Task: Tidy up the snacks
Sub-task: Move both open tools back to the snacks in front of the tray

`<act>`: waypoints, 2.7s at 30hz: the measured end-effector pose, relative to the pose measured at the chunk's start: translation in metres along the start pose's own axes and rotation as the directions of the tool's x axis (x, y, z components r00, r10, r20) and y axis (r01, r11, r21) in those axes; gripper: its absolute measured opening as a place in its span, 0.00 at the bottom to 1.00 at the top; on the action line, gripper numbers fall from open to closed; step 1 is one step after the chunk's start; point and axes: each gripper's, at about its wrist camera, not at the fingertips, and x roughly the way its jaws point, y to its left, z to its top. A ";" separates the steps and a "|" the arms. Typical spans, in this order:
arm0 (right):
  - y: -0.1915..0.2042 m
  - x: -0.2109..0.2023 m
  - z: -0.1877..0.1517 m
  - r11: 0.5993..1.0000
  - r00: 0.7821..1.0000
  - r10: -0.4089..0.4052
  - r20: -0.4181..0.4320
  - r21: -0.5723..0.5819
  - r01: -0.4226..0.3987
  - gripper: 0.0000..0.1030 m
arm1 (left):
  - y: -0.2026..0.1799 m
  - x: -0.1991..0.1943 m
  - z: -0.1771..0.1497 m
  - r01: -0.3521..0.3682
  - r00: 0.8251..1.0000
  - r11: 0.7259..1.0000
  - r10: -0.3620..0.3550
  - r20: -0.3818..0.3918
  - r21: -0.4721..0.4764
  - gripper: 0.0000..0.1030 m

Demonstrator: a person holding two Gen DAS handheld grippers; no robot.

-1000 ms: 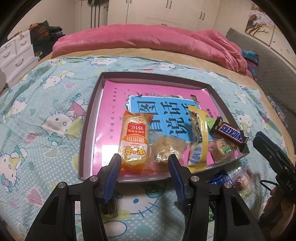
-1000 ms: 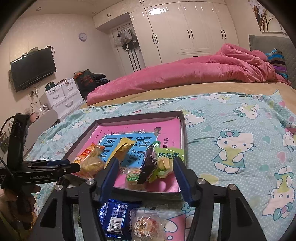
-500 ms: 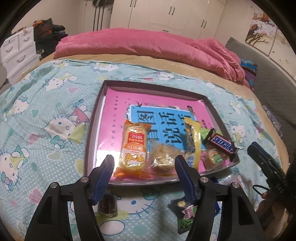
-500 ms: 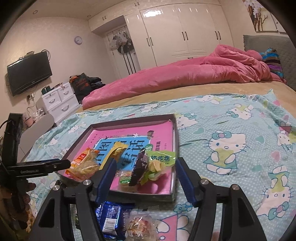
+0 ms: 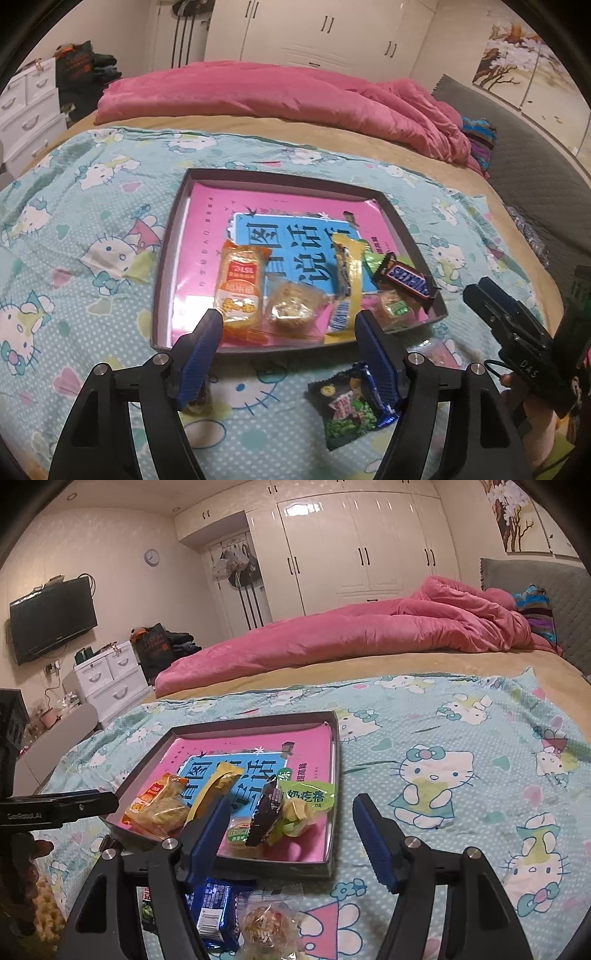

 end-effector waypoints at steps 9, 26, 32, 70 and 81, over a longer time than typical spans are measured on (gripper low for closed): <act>0.006 -0.008 -0.001 1.000 1.000 -0.005 0.002 -0.029 0.005 0.70 | -0.013 -0.002 -0.008 0.021 1.000 0.999 -0.020 -0.021 0.026 0.75; 0.011 -0.019 -0.016 0.999 0.998 -0.011 -0.068 -0.031 0.009 0.71 | -0.021 -0.007 -0.016 0.038 0.999 0.998 -0.036 -0.039 0.056 0.75; 0.014 -0.022 -0.021 0.999 0.996 -0.015 -0.086 -0.034 0.012 0.71 | -0.021 -0.008 -0.017 0.041 0.998 0.997 -0.039 -0.044 0.058 0.75; 0.026 -0.020 -0.040 0.995 0.979 -0.077 -0.188 -0.083 0.063 0.71 | -0.025 0.005 -0.038 0.083 0.990 0.995 -0.075 -0.116 0.061 0.75; 0.027 -0.012 -0.047 0.993 0.967 -0.094 -0.238 -0.089 0.075 0.71 | -0.028 0.017 -0.051 0.095 0.983 0.993 -0.083 -0.161 0.069 0.75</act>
